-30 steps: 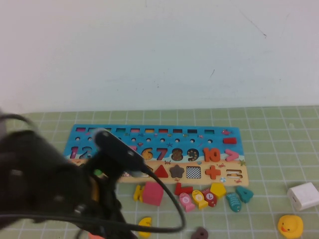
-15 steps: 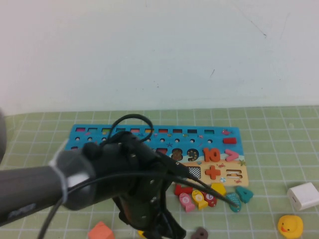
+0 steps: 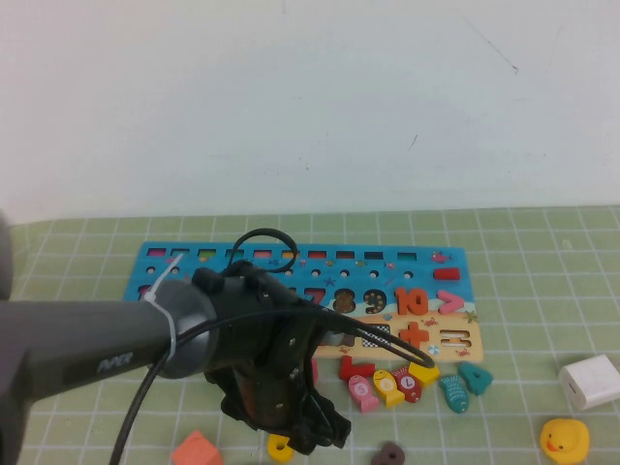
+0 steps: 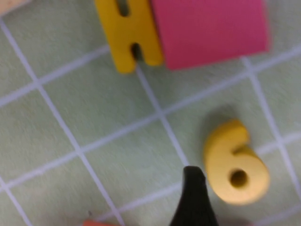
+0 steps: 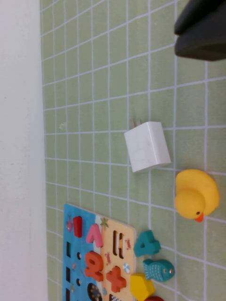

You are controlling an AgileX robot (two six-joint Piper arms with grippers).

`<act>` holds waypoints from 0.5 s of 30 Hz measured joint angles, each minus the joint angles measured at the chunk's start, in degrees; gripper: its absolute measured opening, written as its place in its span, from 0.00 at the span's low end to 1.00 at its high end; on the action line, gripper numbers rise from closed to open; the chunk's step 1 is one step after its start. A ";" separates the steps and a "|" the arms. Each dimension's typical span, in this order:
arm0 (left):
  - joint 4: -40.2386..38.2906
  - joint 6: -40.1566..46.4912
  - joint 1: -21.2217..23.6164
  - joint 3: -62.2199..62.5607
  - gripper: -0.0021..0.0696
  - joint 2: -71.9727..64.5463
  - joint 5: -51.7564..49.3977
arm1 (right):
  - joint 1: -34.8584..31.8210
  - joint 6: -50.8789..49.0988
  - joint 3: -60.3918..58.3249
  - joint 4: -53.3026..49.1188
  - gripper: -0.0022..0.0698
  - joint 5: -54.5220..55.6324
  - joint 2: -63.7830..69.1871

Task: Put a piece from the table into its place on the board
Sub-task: Pick up the "number 6"

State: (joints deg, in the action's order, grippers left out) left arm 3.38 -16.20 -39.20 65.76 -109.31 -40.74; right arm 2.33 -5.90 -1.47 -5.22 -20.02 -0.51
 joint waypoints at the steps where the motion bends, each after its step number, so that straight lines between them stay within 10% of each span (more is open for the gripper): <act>1: 0.00 0.00 0.43 0.00 0.66 -0.47 0.63 | 0.00 0.00 0.00 0.00 0.03 0.00 0.00; 15: -1.57 4.74 1.16 0.04 0.66 -4.73 1.88 | 0.00 0.00 0.00 0.00 0.03 0.00 0.00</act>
State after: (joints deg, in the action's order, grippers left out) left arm 1.81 -11.46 -38.04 65.80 -114.04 -38.86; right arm 2.33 -5.90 -1.47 -5.22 -20.02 -0.51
